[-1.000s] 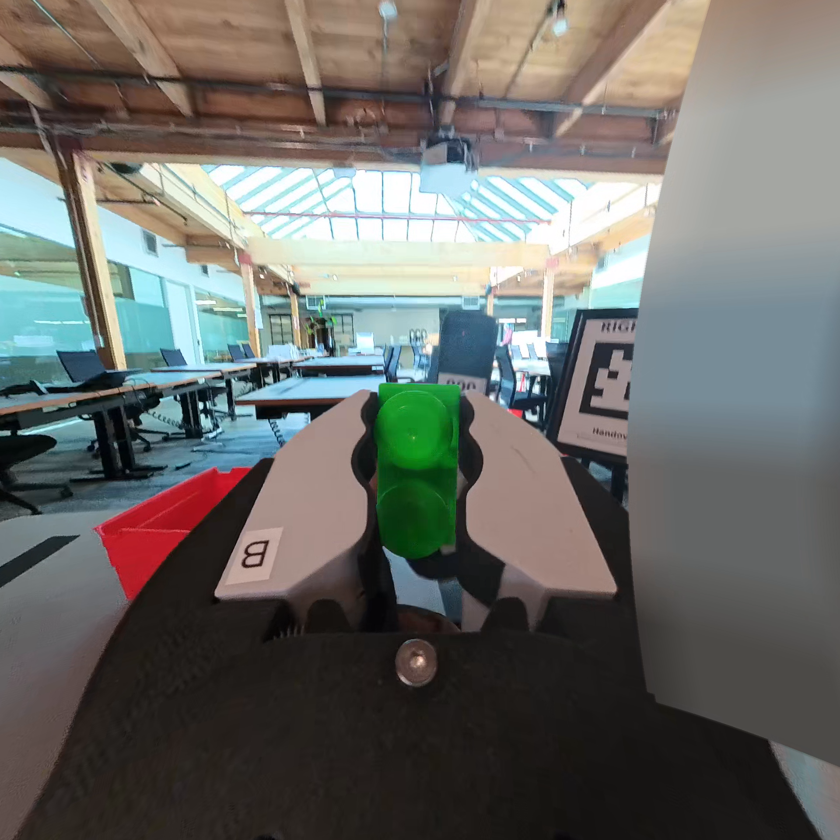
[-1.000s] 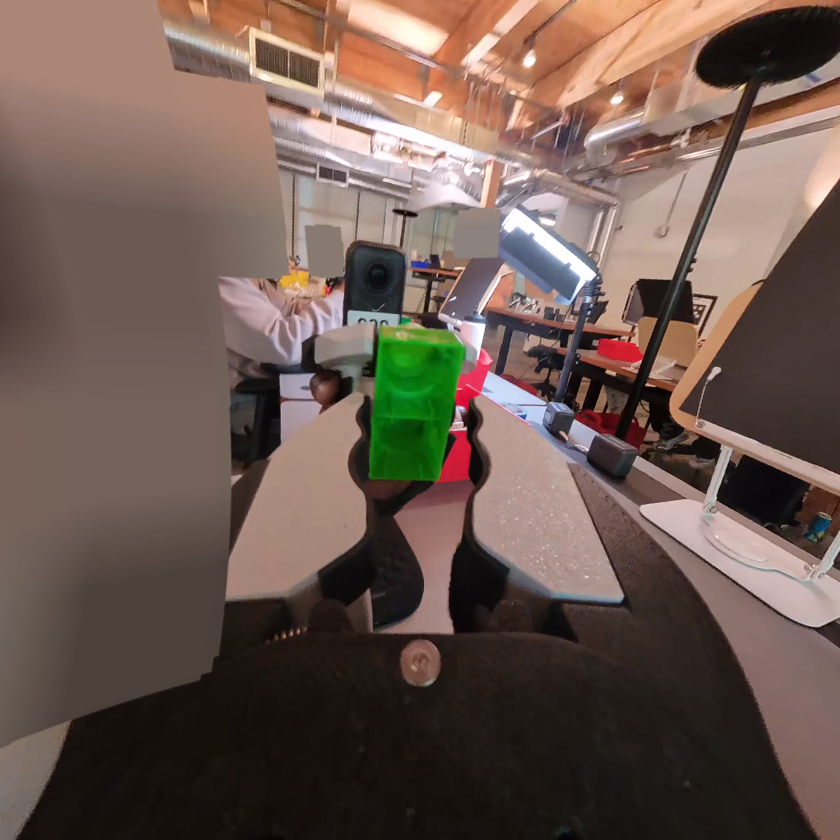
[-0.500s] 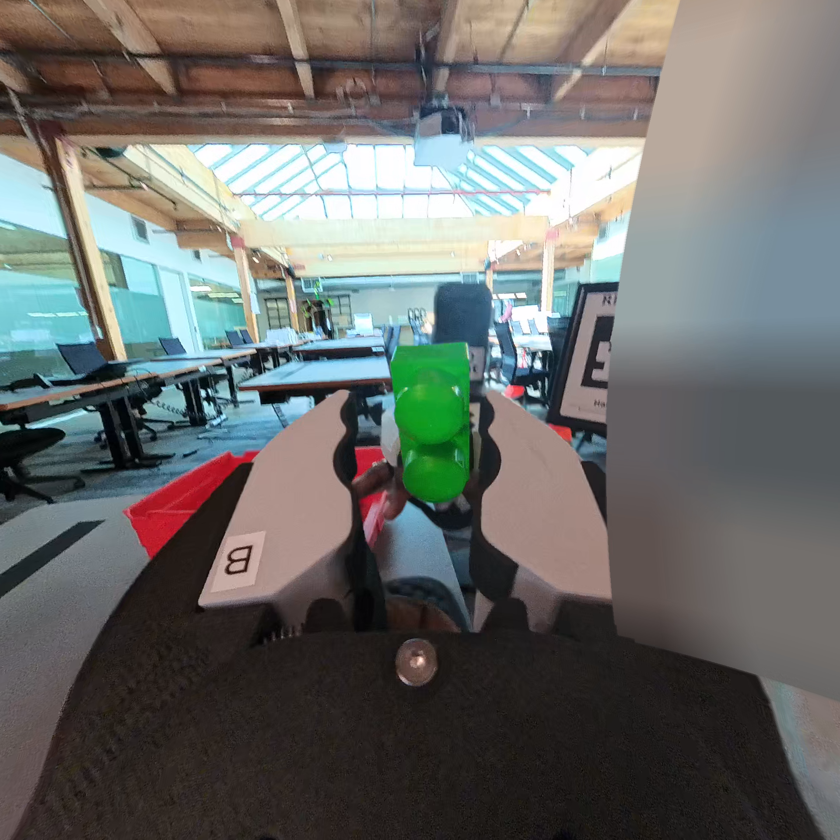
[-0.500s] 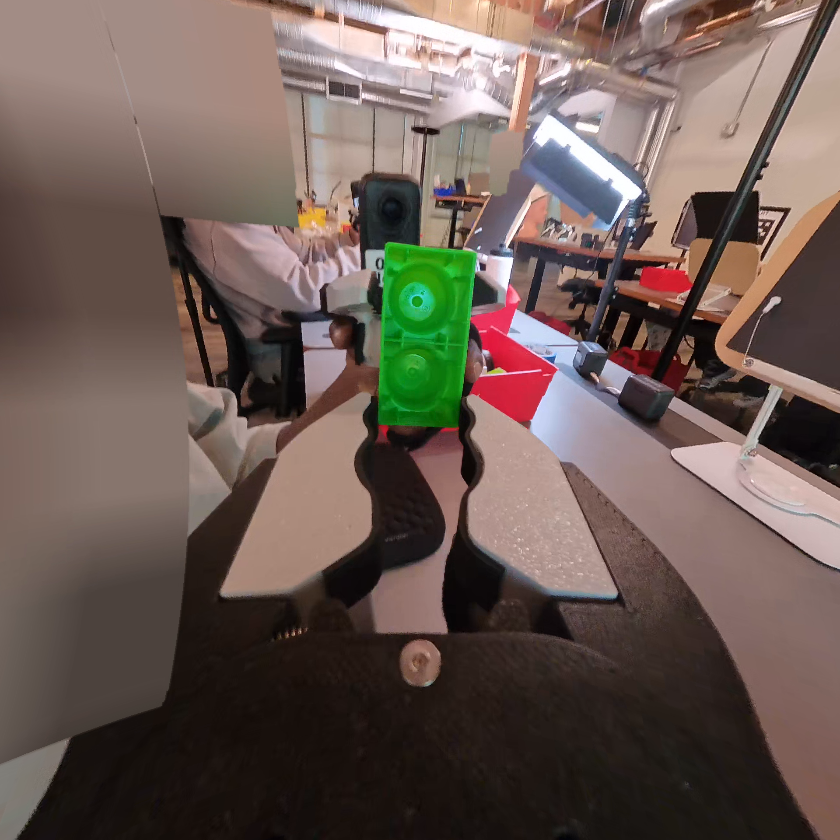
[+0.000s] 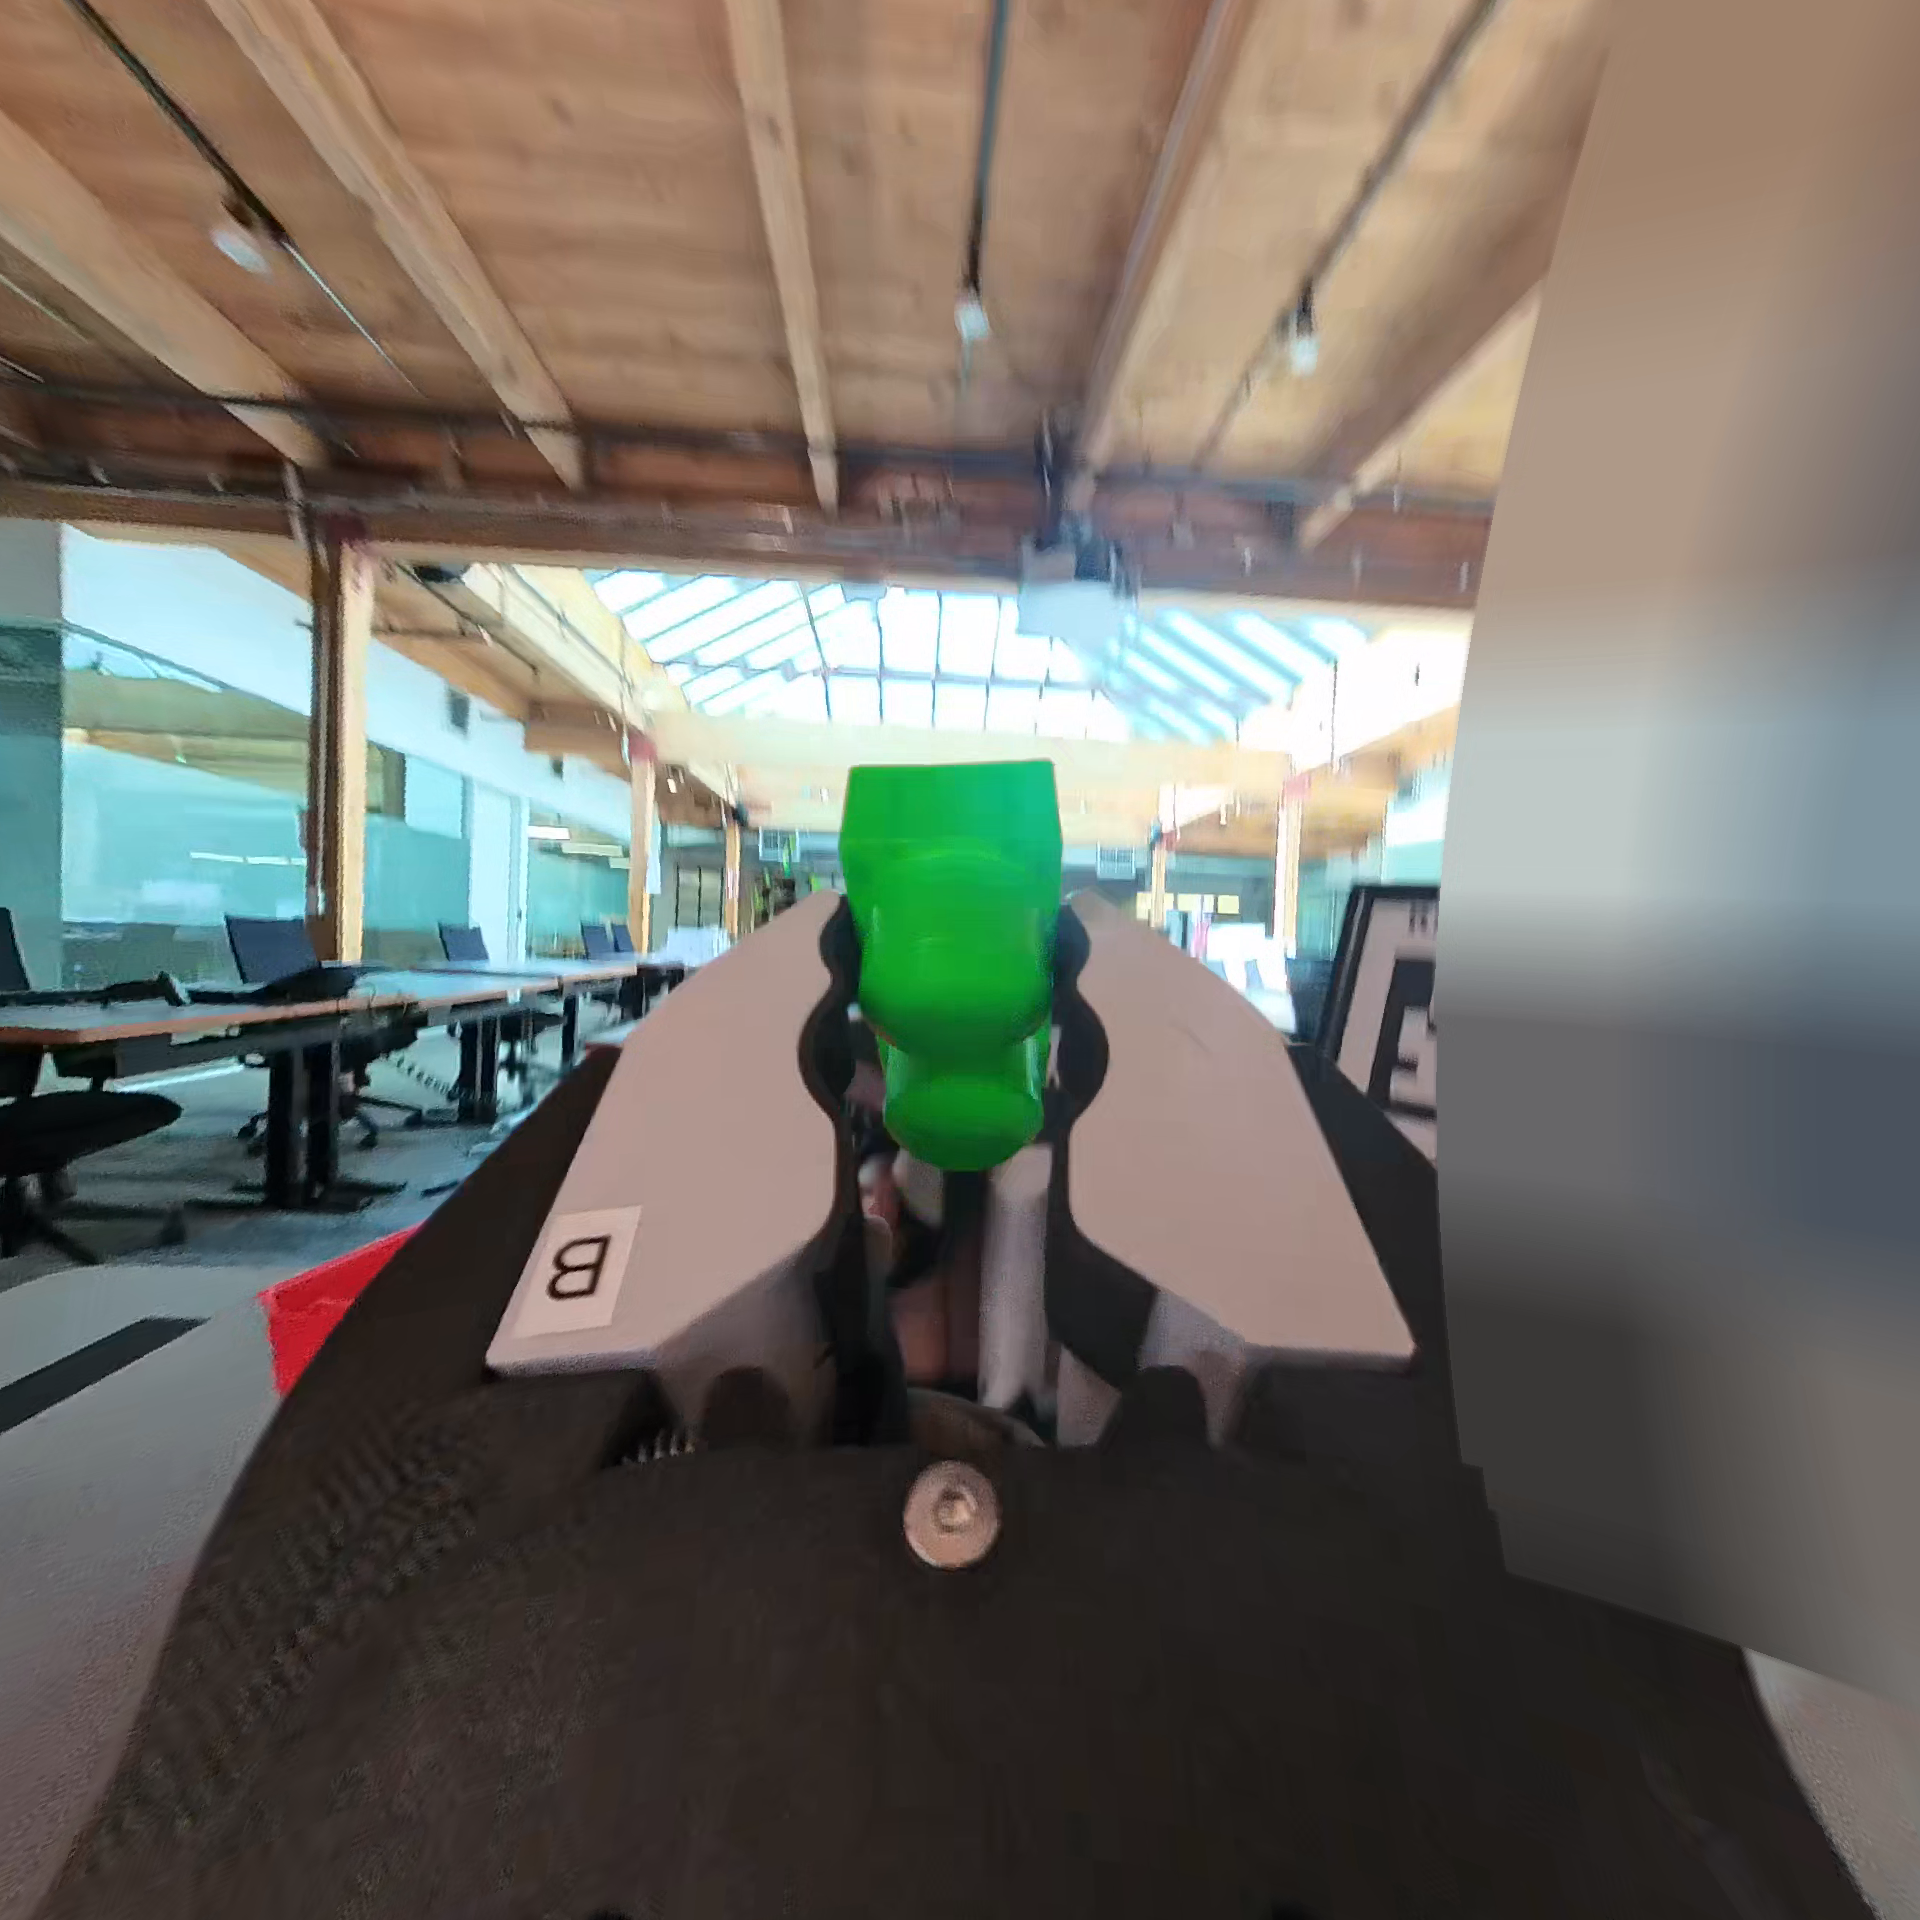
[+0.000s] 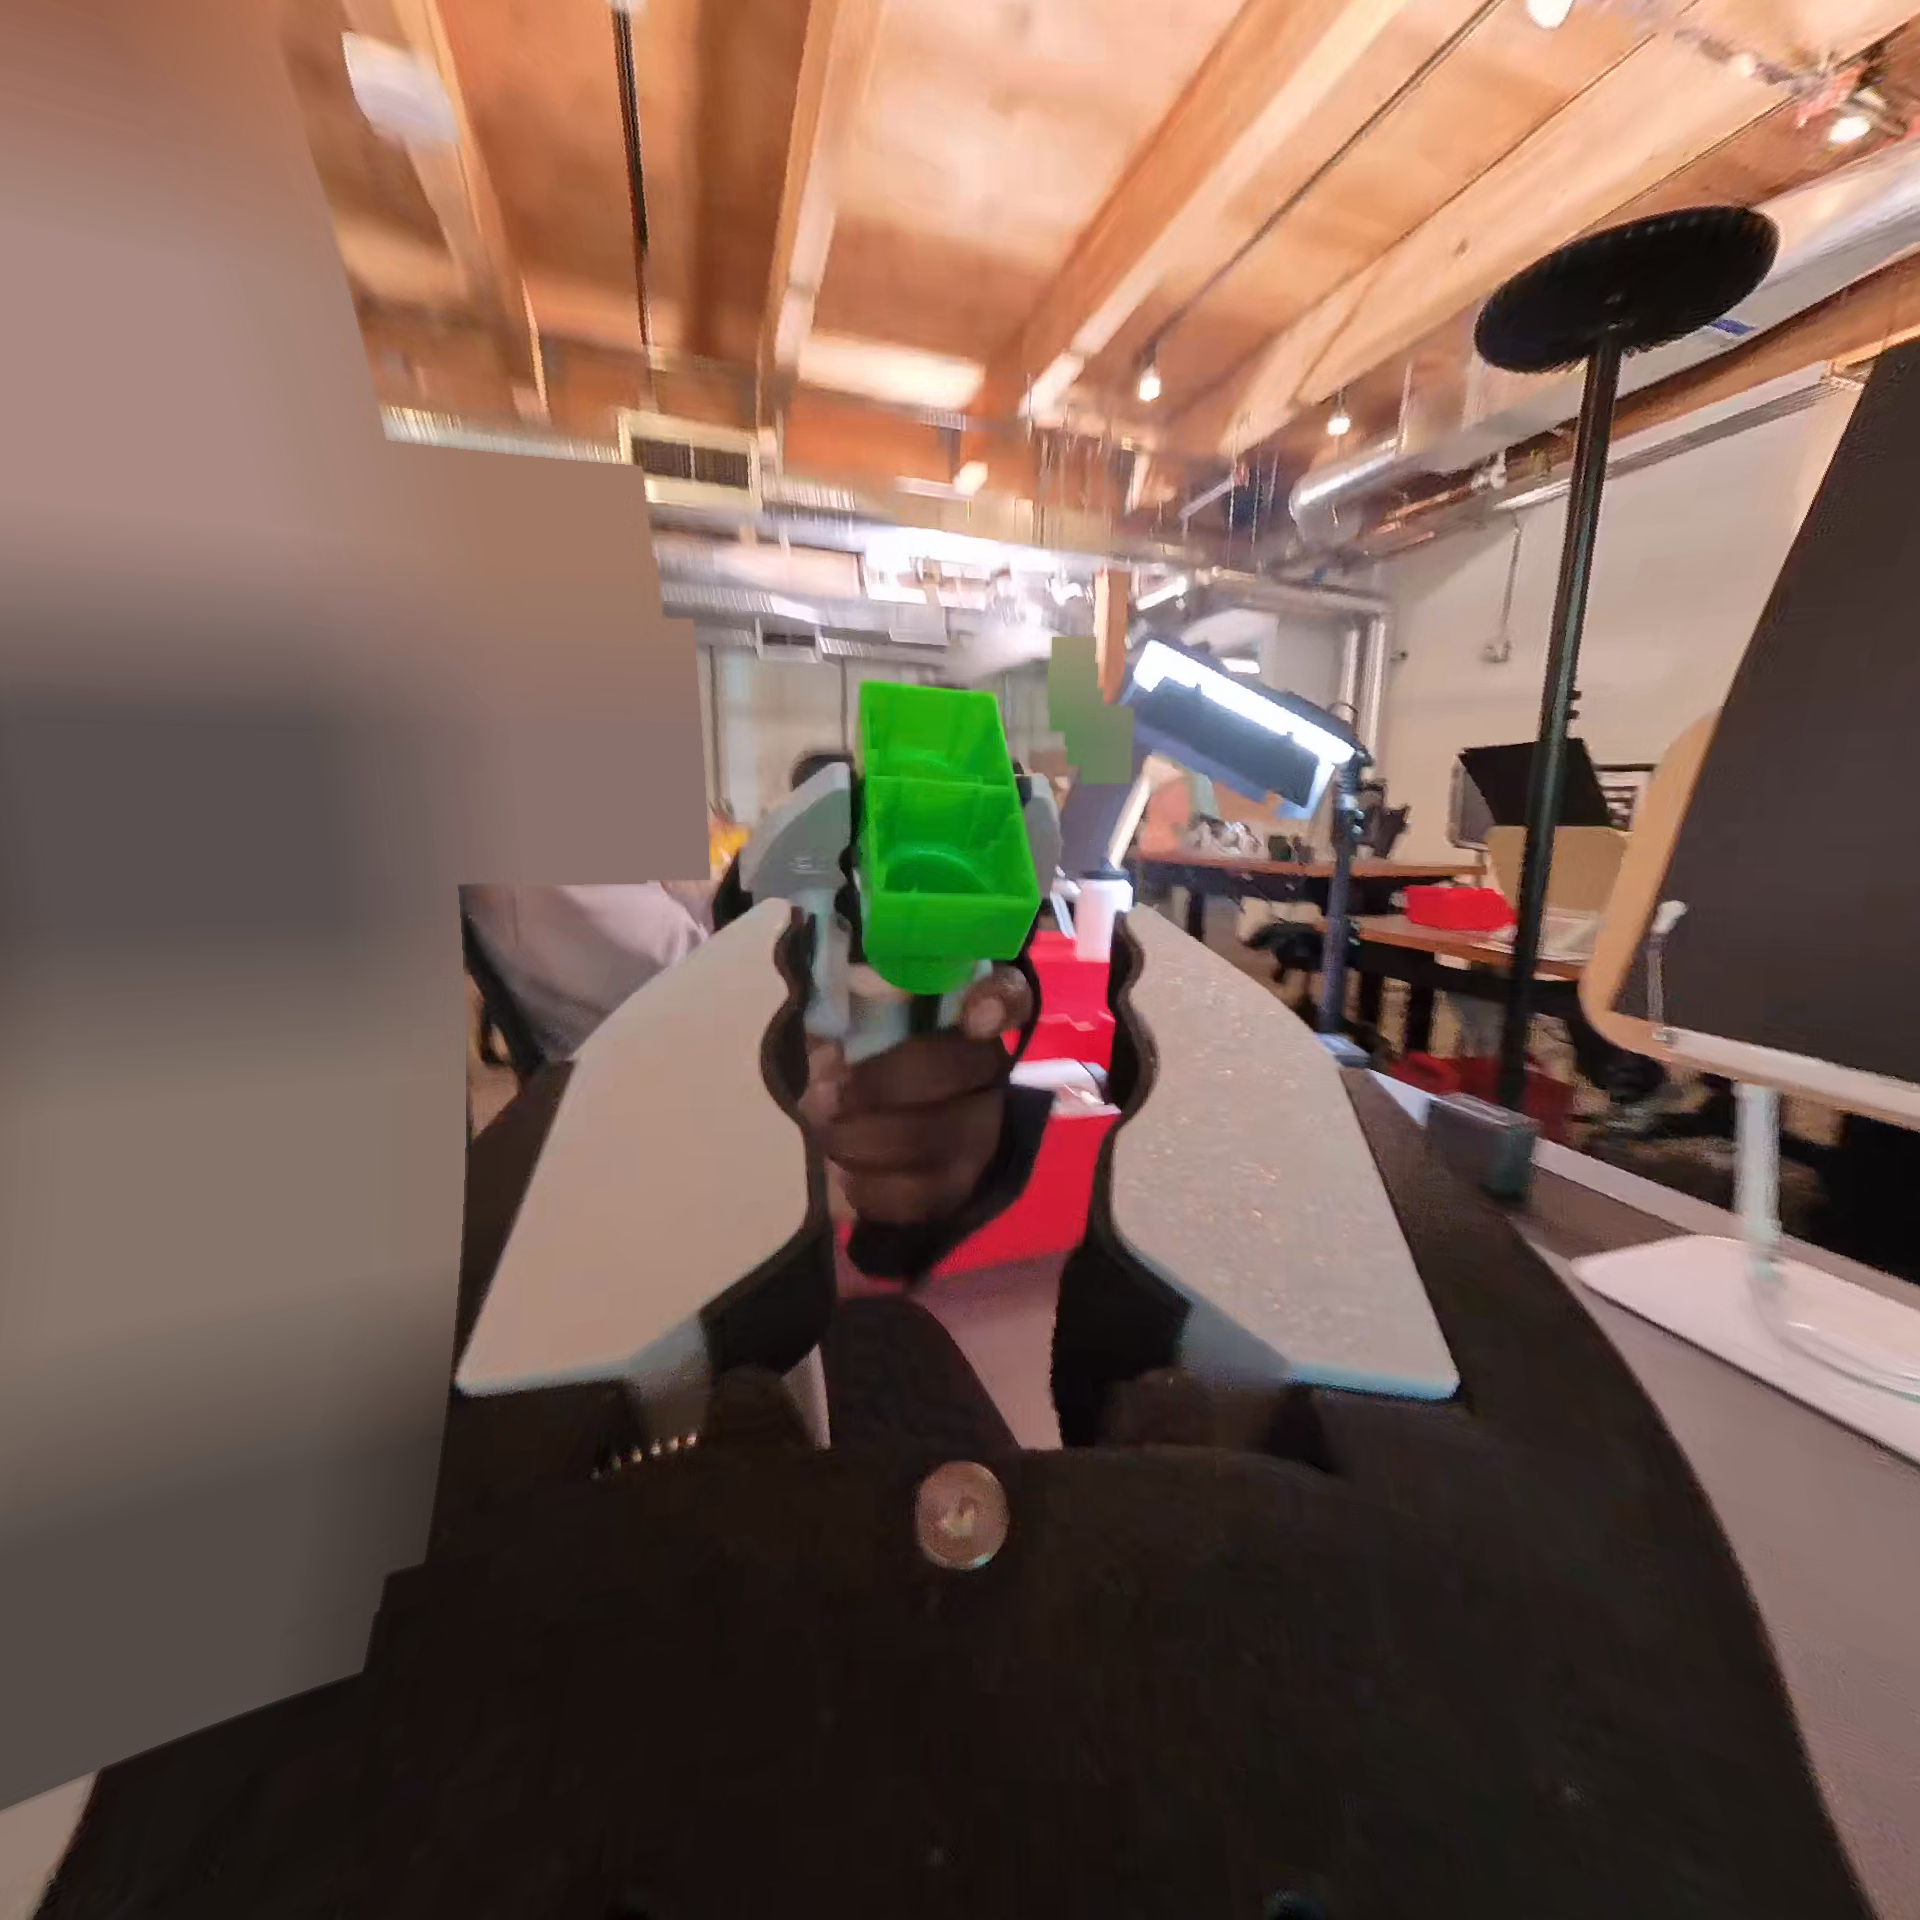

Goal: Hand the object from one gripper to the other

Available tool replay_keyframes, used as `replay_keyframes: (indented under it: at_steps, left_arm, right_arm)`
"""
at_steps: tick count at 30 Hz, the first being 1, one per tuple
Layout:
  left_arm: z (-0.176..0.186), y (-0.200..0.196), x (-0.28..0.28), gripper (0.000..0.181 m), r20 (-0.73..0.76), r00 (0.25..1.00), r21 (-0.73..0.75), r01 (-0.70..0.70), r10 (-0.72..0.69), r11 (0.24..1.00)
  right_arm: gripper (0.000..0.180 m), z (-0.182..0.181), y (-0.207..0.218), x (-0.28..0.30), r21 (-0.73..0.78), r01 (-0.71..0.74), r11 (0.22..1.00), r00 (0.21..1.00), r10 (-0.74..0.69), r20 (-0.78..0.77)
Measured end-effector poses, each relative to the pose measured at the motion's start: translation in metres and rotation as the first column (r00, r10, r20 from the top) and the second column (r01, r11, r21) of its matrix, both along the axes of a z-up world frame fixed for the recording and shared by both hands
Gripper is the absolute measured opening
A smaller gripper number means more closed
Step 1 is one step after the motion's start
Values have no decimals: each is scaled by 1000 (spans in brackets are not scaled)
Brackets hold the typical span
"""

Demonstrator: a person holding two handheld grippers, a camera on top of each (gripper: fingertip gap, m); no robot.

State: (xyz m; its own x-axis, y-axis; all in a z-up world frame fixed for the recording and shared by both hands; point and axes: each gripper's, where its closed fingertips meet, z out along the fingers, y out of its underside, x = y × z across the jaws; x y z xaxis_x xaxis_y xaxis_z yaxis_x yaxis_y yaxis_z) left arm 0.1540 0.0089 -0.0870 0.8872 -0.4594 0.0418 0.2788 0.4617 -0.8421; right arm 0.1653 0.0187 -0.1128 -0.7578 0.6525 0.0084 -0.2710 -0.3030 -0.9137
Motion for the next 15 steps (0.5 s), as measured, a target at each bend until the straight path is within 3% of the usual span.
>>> replay_keyframes:
  at_steps: [3, 7, 10, 15]
  left_arm:
    - [0, 5, -6, 36, 101, 995, 31, 13, -16, 999]
    - [-7, 15, -2, 36, 109, 994, -8, 30, -29, 1000]
    - [-13, 16, 3, 37, 17, 999, -58, 28, -27, 998]
    - [-36, 11, 10, 56, -220, 974, -219, 2, -52, 976]
  right_arm:
    - [67, 1, -3, -8, -122, -42, 992, 999, 44, 13]
    - [34, 4, 5, -10, -162, 11, 987, 1000, -11, -2]
    - [33, 1, 7, -6, -89, -19, 996, 998, 24, 57]
    - [33, -3, 11, 6, 75, -29, 997, 995, 21, 102]
